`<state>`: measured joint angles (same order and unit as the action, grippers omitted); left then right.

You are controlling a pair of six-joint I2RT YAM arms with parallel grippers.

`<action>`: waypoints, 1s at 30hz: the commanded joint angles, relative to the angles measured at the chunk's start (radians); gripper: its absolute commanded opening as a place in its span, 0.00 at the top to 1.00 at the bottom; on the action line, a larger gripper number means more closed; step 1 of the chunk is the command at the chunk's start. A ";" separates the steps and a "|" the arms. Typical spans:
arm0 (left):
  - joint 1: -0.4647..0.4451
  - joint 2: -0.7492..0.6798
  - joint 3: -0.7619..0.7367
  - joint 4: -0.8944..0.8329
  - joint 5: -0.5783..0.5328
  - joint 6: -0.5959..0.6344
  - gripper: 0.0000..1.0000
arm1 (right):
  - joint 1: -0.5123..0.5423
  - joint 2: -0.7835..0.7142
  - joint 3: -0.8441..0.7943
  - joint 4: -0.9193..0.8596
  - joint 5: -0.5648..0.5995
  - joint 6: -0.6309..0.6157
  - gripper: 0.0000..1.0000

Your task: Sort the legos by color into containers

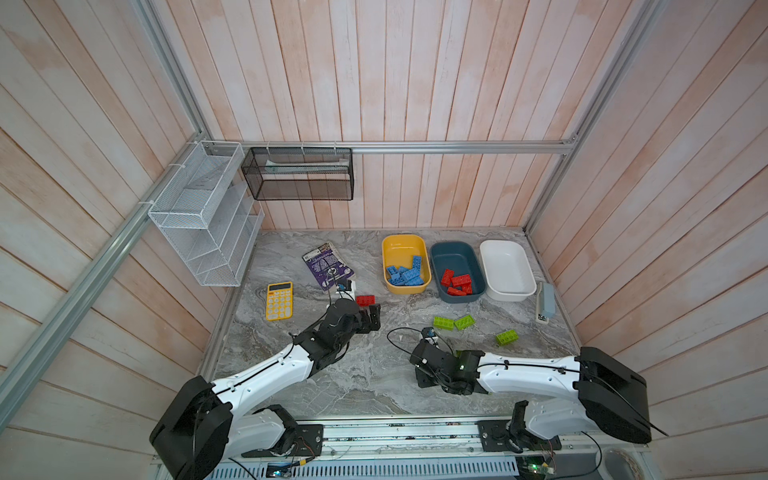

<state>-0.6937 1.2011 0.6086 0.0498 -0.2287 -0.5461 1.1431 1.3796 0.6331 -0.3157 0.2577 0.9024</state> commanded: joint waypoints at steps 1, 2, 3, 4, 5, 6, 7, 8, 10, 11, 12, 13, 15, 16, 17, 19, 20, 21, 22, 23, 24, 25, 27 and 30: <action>0.005 -0.022 -0.032 -0.008 -0.025 0.000 0.00 | 0.003 0.025 0.046 -0.041 0.060 -0.033 0.61; 0.005 -0.024 -0.035 -0.020 -0.027 -0.003 0.00 | 0.004 0.031 0.056 -0.042 0.063 -0.041 0.63; 0.005 -0.029 -0.038 -0.030 -0.030 -0.005 0.00 | 0.000 0.037 0.068 -0.043 0.064 -0.054 0.63; 0.005 -0.037 -0.043 -0.039 -0.035 -0.005 0.00 | -0.003 0.039 0.080 -0.044 0.067 -0.066 0.67; 0.006 -0.046 -0.049 -0.048 -0.044 -0.005 0.00 | -0.007 0.042 0.095 -0.045 0.070 -0.079 0.68; 0.005 -0.060 -0.056 -0.056 -0.054 -0.005 0.00 | -0.013 0.042 0.107 -0.044 0.074 -0.094 0.68; 0.005 -0.071 -0.062 -0.065 -0.063 -0.007 0.00 | -0.021 0.041 0.121 -0.045 0.071 -0.110 0.69; 0.005 -0.083 -0.071 -0.071 -0.075 -0.006 0.00 | -0.034 0.039 0.135 -0.044 0.062 -0.129 0.69; 0.006 -0.107 -0.087 -0.079 -0.090 -0.006 0.00 | -0.077 0.034 0.162 -0.044 0.041 -0.176 0.70; 0.007 -0.118 -0.095 -0.080 -0.096 -0.007 0.00 | -0.103 0.029 0.177 -0.045 0.026 -0.202 0.70; 0.008 -0.125 -0.103 -0.081 -0.097 -0.006 0.00 | -0.135 0.023 0.194 -0.043 0.013 -0.228 0.70; 0.009 -0.129 -0.109 -0.082 -0.097 -0.006 0.00 | -0.163 0.017 0.206 -0.040 0.006 -0.251 0.70; 0.010 -0.128 -0.116 -0.084 -0.095 -0.007 0.00 | -0.234 0.009 0.243 -0.033 -0.017 -0.303 0.70; 0.010 -0.123 -0.117 -0.085 -0.095 -0.008 0.00 | -0.268 0.010 0.261 -0.030 -0.032 -0.324 0.70; 0.010 -0.116 -0.119 -0.087 -0.095 -0.010 0.00 | -0.310 0.012 0.281 -0.022 -0.043 -0.348 0.70; 0.012 -0.102 -0.122 -0.087 -0.096 -0.015 0.00 | -0.388 0.023 0.322 -0.009 -0.066 -0.384 0.70; 0.011 -0.092 -0.121 -0.087 -0.097 -0.017 0.00 | -0.429 0.031 0.338 0.006 -0.081 -0.399 0.70; 0.011 -0.083 -0.121 -0.084 -0.097 -0.018 0.00 | -0.472 0.042 0.353 0.026 -0.098 -0.410 0.71; 0.011 -0.076 -0.121 -0.081 -0.097 -0.020 0.00 | -0.508 0.059 0.364 0.046 -0.113 -0.418 0.71; 0.011 -0.070 -0.121 -0.078 -0.097 -0.019 0.00 | -0.549 0.082 0.381 0.063 -0.133 -0.422 0.71; 0.011 -0.065 -0.121 -0.075 -0.097 -0.018 0.00 | -0.592 0.111 0.400 0.077 -0.158 -0.422 0.71; 0.011 -0.058 -0.122 -0.073 -0.097 -0.018 0.00 | -0.618 0.128 0.412 0.090 -0.176 -0.424 0.71; 0.011 -0.051 -0.122 -0.068 -0.095 -0.015 0.00 | -0.692 0.185 0.447 0.121 -0.219 -0.422 0.72; 0.011 -0.044 -0.121 -0.068 -0.093 -0.014 0.00 | -0.785 0.269 0.497 0.157 -0.259 -0.422 0.72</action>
<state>-0.6872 1.1473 0.5026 -0.0227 -0.3092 -0.5549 0.4141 1.5925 1.0924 -0.2016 0.0708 0.5018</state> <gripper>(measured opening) 0.997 0.344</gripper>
